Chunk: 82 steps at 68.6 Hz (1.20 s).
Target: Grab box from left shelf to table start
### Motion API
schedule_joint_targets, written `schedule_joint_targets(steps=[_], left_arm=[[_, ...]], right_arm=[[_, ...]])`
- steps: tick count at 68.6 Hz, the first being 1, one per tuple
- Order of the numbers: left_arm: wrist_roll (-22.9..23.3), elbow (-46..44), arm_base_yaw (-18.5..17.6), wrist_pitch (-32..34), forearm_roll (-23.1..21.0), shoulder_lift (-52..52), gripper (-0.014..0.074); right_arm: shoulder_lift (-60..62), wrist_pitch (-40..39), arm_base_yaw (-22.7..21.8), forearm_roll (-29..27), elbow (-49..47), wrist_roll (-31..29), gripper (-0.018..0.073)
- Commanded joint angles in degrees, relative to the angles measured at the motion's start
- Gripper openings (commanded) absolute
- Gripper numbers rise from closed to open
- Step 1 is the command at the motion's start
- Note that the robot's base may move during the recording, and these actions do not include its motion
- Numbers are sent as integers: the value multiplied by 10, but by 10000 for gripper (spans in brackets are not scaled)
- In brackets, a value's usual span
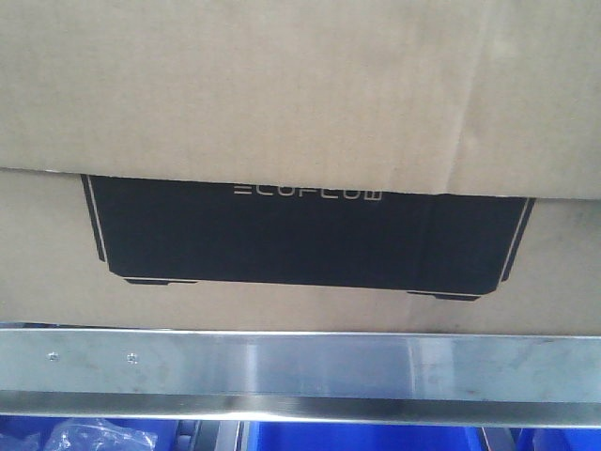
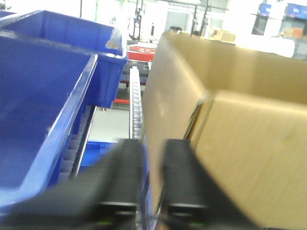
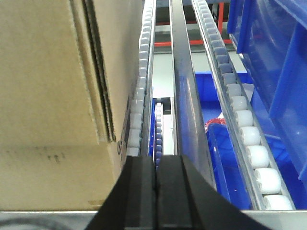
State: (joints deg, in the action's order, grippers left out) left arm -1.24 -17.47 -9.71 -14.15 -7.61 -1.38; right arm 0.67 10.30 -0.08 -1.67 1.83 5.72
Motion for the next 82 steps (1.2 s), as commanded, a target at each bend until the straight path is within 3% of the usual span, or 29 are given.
schedule_joint_targets(steps=[1, 6, 17, 35, 52, 60, 74, 82], left_arm=[[3, -59, -2, 1, 2, -46, 344], [3, -89, -2, -14, 2, -76, 401], [1, -196, -2, -73, 2, -169, 328], [1, -435, -2, -273, -7, -372, 316], [1, -581, -72, -378, 3, -545, 316], [4, -629, -75, -431, 15, -611, 316], [99, -689, -75, -524, 96, -703, 316], [99, -707, -75, -534, 97, -733, 316]], right_arm=[[5, -54, -2, 6, 1, -2, 58], [5, -54, -2, 6, 1, -2, 58], [5, -54, -2, 6, 1, -2, 58], [5, -57, -2, 6, 1, -2, 58], [5, -86, -2, 6, 1, -2, 58], [5, -98, -2, 6, 1, -2, 58], [5, -124, -2, 6, -5, -2, 58], [5, -121, -2, 6, -33, -2, 58]])
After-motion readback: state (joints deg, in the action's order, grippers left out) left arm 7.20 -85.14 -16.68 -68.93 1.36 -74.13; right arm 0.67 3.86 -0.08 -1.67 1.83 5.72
